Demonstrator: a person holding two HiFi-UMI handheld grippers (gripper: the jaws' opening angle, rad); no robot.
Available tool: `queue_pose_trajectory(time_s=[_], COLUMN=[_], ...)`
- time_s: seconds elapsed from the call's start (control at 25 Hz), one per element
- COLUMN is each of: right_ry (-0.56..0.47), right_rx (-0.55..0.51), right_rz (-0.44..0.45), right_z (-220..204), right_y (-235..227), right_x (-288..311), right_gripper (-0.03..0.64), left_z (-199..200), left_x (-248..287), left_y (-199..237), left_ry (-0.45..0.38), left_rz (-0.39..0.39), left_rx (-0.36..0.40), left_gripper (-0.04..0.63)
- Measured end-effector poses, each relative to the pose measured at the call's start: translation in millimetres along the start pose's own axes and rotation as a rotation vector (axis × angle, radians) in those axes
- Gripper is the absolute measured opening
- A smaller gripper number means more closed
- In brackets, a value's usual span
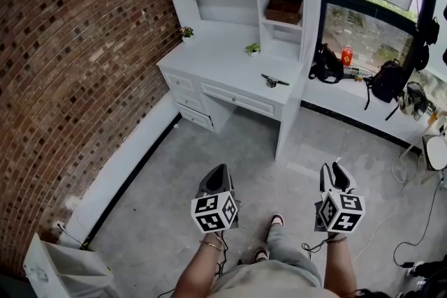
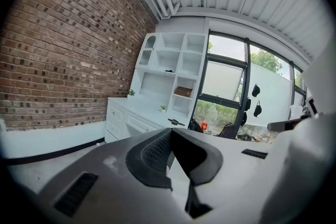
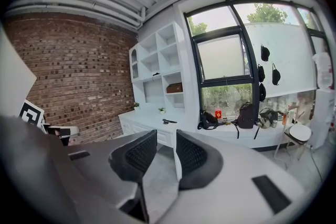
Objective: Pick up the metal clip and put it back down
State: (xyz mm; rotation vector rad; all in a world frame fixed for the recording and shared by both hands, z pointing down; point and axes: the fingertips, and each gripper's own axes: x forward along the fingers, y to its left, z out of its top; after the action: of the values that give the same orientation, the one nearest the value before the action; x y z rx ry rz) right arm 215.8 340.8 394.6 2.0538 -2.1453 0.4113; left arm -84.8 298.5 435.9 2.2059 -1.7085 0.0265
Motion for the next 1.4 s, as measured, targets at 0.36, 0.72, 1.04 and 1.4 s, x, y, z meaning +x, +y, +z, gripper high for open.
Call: queue_pose_trajectory(time_s=[0.36, 0.72, 1.04, 1.4], right_ry=[0.018, 0.034, 0.057, 0.071], right_rx=[0.003, 0.001, -0.011, -0.006], right_rz=[0.029, 0.058, 0.091, 0.104], right_z=[12, 42, 54, 63], right_y=[-16, -46, -67, -78], right_x=[70, 157, 230, 284], right_gripper=[0.115, 0.112, 0.110, 0.109], left_z=[14, 36, 50, 58], left_x=[62, 143, 210, 256], left_y=[2, -6, -8, -2], left_ry=[0.002, 0.006, 0.004, 0.012], left_rz=[0.023, 0.050, 0.073, 0.086], left_rx=[0.001, 0.002, 0.007, -0.002], left_gripper=[0.006, 0.006, 0.006, 0.006])
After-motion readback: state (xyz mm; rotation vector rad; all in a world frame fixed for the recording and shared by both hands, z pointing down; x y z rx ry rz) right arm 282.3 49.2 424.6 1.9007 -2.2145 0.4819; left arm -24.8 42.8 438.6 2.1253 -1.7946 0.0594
